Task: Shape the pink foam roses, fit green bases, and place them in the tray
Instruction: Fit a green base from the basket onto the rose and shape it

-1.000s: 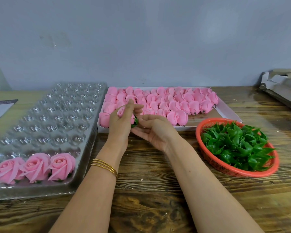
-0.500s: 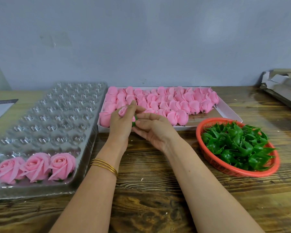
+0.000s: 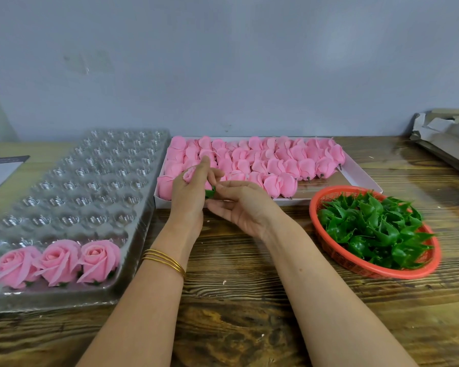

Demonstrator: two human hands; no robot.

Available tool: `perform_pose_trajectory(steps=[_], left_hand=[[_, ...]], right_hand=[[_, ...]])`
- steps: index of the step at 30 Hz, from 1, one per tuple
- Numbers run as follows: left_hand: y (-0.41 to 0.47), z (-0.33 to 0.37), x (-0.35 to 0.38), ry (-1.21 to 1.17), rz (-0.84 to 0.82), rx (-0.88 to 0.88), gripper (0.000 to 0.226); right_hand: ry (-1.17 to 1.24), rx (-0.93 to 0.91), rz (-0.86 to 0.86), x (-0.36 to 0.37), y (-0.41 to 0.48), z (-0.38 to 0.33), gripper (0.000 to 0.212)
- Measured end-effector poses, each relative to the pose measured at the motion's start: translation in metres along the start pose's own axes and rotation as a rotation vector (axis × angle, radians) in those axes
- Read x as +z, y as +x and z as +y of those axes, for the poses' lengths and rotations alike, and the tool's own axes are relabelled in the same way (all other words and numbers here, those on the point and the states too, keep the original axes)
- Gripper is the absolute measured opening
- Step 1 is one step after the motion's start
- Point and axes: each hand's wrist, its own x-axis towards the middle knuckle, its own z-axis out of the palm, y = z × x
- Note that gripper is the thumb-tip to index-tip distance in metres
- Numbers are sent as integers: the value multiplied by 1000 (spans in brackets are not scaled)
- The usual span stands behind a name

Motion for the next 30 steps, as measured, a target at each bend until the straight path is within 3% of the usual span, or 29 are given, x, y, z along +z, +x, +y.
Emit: perform_pose_trajectory(steps=[12,17,20,30], left_hand=[[1,-4,-4,40,-94,17,29],[0,0,-2,-9,-112,-6,36],[0,-1,0,2,-102,-9,28],[-2,-2,1,55,-87,21,27]], right_hand=[[29,64,-64,-6,1,0,12],[71,57,-115,-7,0,1,28],[83,49,-121,-7,0,1,34],[94,19,-123,-6,0,2,23]])
